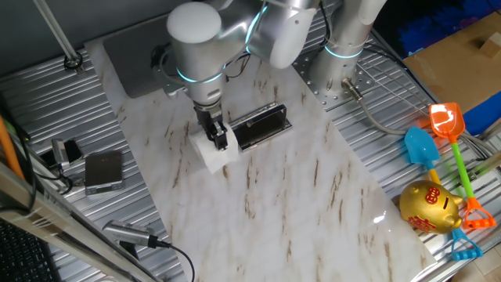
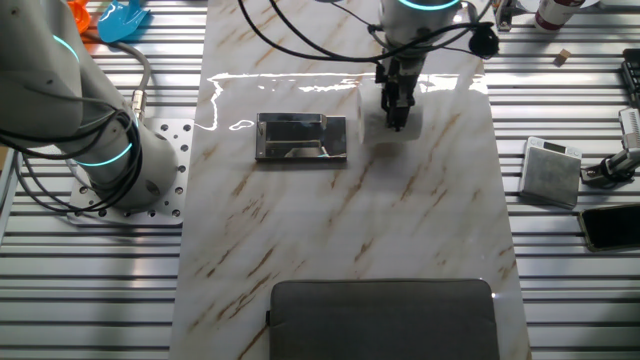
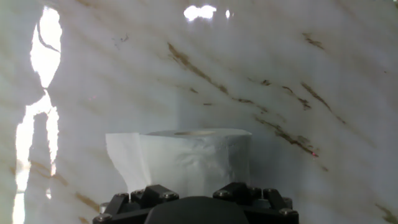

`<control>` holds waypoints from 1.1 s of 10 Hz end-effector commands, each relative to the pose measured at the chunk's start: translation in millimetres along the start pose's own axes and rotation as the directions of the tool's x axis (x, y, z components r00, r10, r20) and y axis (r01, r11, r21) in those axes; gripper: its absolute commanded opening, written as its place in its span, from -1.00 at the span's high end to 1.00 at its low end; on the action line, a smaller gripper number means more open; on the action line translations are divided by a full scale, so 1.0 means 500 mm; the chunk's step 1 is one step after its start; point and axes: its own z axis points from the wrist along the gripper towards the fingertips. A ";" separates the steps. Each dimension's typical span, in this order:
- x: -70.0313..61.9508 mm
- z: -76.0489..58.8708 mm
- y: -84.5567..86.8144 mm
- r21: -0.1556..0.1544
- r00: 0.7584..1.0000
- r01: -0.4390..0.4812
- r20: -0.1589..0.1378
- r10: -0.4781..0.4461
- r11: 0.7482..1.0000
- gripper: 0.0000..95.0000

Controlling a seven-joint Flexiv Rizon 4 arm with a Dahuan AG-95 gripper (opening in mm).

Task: Take the roll of paper down from the shelf

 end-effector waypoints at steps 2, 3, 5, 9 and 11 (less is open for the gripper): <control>0.021 -0.010 -0.007 -0.003 1.000 0.004 0.004 -0.004 1.000 1.00; 0.026 -0.015 -0.010 -0.004 1.000 0.007 0.002 -0.007 1.000 1.00; 0.037 -0.023 -0.017 -0.005 1.000 0.016 0.003 -0.016 1.000 1.00; 0.056 -0.029 -0.018 -0.010 1.000 0.019 0.008 -0.019 1.000 1.00; 0.056 -0.029 -0.018 -0.010 1.000 0.016 0.011 -0.016 1.000 1.00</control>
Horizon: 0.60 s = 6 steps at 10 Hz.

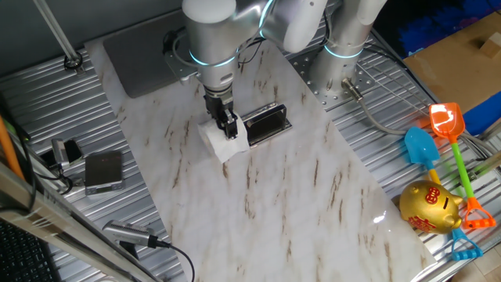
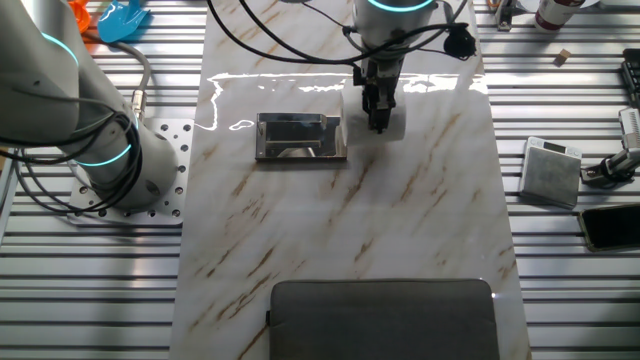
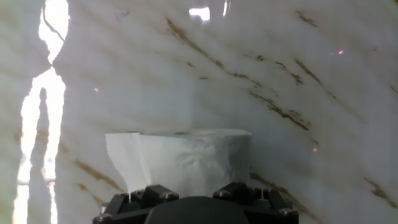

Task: Take the roll of paper down from the shelf

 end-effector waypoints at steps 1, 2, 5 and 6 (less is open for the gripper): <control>-0.002 0.001 0.000 -0.001 1.000 -0.006 0.003 0.006 1.000 1.00; -0.002 0.002 0.000 -0.001 1.000 -0.009 0.003 0.009 1.000 1.00; -0.002 0.003 0.000 -0.002 1.000 -0.029 -0.001 0.029 1.000 1.00; -0.002 0.003 0.000 -0.003 0.999 -0.036 0.000 0.036 0.999 1.00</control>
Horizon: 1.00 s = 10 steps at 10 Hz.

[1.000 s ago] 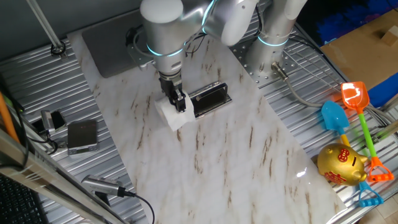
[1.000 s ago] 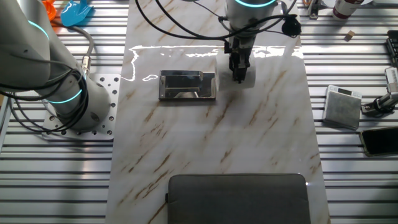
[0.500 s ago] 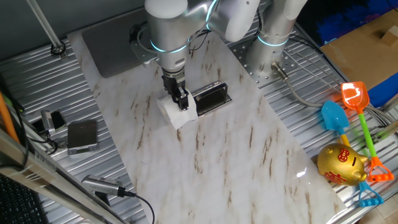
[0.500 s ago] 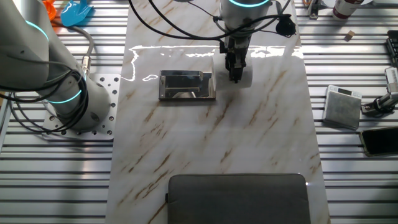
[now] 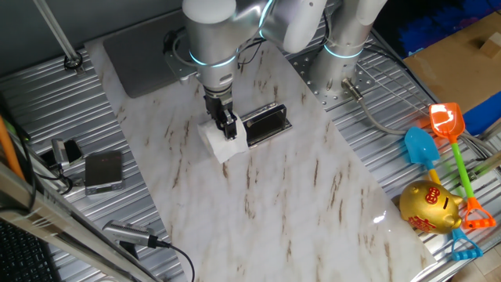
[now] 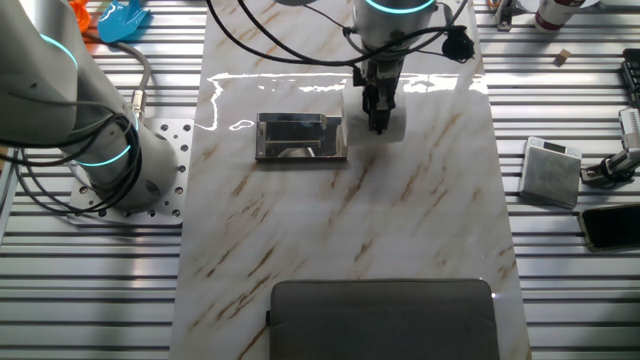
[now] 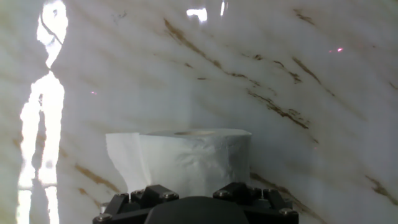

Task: Take the roll of paper down from the shelf

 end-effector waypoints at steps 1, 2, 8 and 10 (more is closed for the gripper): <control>-0.001 -0.001 0.000 0.000 1.000 -0.007 0.002 0.007 1.000 1.00; -0.001 -0.001 0.000 -0.001 1.000 -0.007 0.003 0.007 1.000 1.00; -0.001 -0.001 0.000 0.008 1.000 0.009 -0.021 -0.009 1.000 1.00; -0.001 -0.001 0.000 0.006 1.000 0.005 -0.025 -0.005 1.000 1.00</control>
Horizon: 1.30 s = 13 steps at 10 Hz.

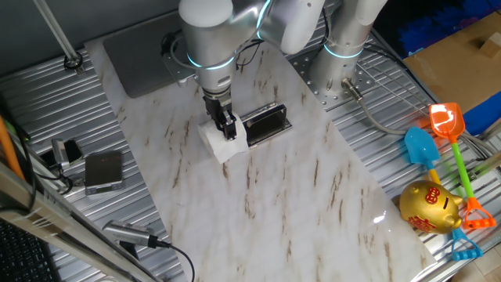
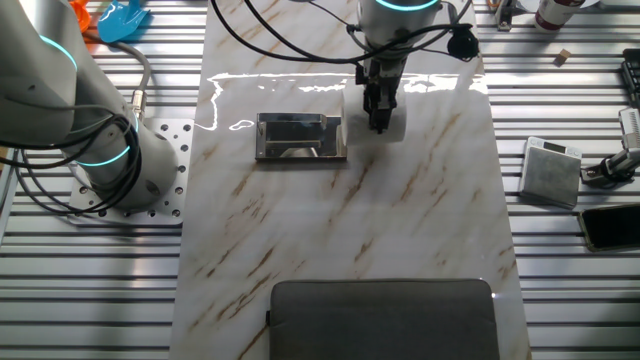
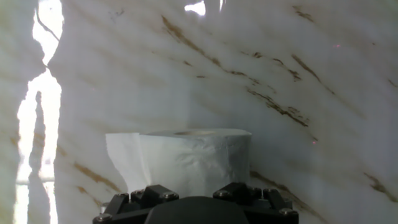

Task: Take the roll of paper down from the shelf

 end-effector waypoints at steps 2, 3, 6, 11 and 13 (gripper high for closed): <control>0.001 -0.001 0.000 -0.003 1.000 -0.010 -0.004 0.010 1.000 1.00; 0.001 -0.001 0.000 -0.006 1.000 -0.014 -0.003 0.014 1.000 1.00; 0.001 -0.001 0.000 -0.009 1.000 -0.012 -0.002 0.012 1.000 1.00; 0.001 -0.001 0.000 -0.011 1.000 -0.002 -0.013 0.002 1.000 1.00; 0.001 -0.001 0.000 -0.011 1.000 -0.001 -0.021 0.001 1.000 1.00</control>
